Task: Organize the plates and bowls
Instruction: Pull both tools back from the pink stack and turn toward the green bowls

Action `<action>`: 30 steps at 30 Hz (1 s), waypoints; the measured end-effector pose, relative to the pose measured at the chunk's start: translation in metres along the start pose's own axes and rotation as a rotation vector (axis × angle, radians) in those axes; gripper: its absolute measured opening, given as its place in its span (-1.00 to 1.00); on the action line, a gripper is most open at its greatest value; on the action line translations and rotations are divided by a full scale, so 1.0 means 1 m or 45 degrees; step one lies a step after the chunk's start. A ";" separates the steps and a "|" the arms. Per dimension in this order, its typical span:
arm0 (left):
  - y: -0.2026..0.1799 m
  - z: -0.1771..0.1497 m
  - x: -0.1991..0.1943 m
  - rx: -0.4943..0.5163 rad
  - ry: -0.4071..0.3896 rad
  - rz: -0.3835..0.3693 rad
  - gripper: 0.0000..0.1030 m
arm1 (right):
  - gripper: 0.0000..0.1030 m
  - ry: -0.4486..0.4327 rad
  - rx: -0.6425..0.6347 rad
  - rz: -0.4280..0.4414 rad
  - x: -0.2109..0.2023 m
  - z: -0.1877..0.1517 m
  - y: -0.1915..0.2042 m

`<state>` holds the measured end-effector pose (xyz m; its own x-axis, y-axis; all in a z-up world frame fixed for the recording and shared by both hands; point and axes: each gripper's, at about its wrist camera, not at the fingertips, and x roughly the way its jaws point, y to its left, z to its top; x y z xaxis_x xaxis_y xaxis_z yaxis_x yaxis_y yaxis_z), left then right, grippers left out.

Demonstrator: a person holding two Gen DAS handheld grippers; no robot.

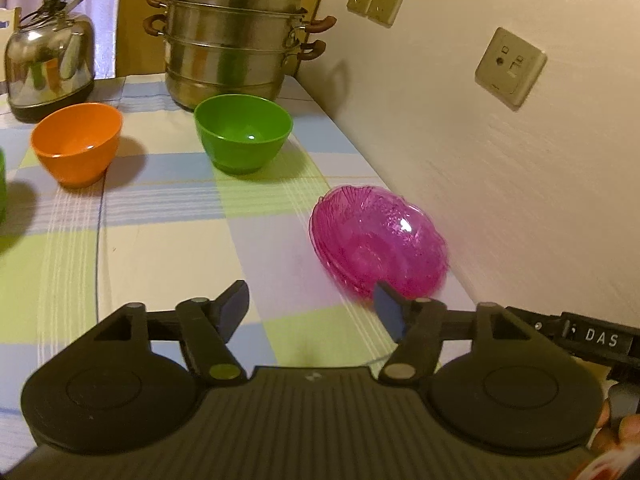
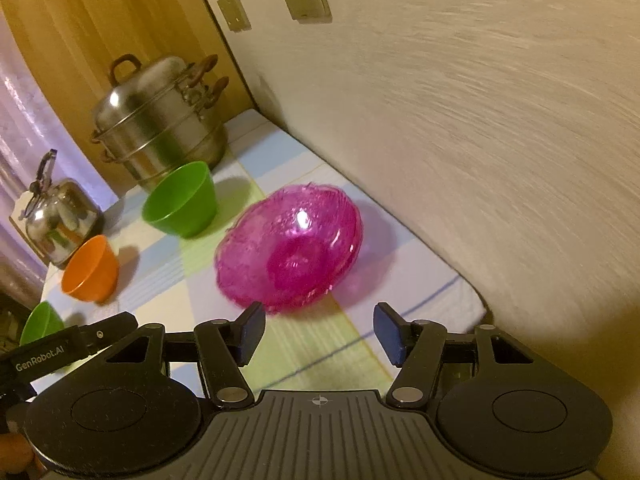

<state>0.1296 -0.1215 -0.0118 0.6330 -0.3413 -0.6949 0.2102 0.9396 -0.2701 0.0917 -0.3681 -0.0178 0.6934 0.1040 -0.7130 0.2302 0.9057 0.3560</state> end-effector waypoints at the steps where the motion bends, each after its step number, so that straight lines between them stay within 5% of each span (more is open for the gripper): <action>1: 0.000 -0.004 -0.006 -0.001 0.000 0.000 0.36 | 0.25 0.005 -0.003 0.000 -0.005 -0.004 0.001; 10: 0.000 -0.029 -0.043 0.018 -0.004 0.018 0.68 | 0.39 0.021 -0.051 0.009 -0.031 -0.030 0.015; 30: 0.032 -0.041 -0.075 -0.042 -0.042 0.104 0.73 | 0.41 0.043 -0.143 0.049 -0.041 -0.047 0.047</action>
<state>0.0586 -0.0673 0.0047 0.6711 -0.2624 -0.6934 0.1329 0.9627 -0.2357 0.0420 -0.3103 0.0002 0.6765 0.1514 -0.7207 0.1249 0.9409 0.3149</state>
